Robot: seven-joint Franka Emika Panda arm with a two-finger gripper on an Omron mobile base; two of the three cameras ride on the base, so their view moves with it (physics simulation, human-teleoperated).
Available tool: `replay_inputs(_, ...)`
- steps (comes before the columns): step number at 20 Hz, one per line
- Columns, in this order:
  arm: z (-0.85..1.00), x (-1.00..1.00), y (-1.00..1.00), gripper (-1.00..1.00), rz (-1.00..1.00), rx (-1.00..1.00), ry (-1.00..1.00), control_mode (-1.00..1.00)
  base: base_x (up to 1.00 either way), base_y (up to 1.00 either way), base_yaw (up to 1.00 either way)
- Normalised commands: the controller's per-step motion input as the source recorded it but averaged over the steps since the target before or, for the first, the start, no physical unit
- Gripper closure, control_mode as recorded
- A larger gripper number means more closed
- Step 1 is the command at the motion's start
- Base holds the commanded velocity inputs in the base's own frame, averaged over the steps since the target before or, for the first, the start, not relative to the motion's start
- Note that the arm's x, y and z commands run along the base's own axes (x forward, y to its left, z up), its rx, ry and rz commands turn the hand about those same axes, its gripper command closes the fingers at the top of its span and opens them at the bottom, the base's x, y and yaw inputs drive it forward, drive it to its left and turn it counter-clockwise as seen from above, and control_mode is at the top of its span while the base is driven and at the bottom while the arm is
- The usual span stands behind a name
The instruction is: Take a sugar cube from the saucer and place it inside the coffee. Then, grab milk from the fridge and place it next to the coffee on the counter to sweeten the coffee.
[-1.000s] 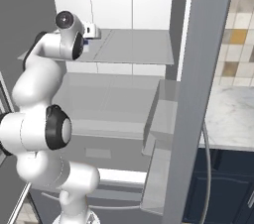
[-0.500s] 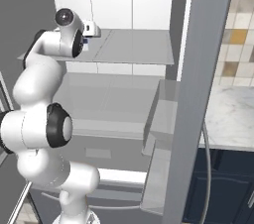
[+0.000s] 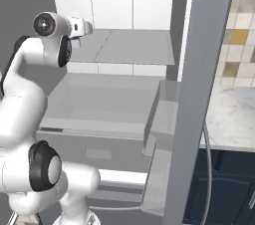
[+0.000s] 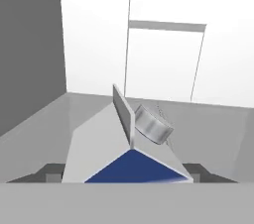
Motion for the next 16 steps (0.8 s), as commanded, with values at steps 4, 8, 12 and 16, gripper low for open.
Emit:
replay_inputs(4,0.69,-1.0,-0.26,1.0,0.0,0.03,-0.25,-1.0,0.0,0.0,0.0)
replay_inputs(8,0.36,-1.0,-0.22,1.0,0.0,0.09,-0.07,-1.0,0.0,0.0,0.0)
replay_inputs(12,0.07,-1.0,-0.07,1.0,-0.04,0.06,-0.01,-1.0,0.0,0.0,0.0)
replay_inputs(16,-0.02,-1.0,0.0,1.0,-0.04,0.0,0.0,-1.0,0.0,0.0,0.0)
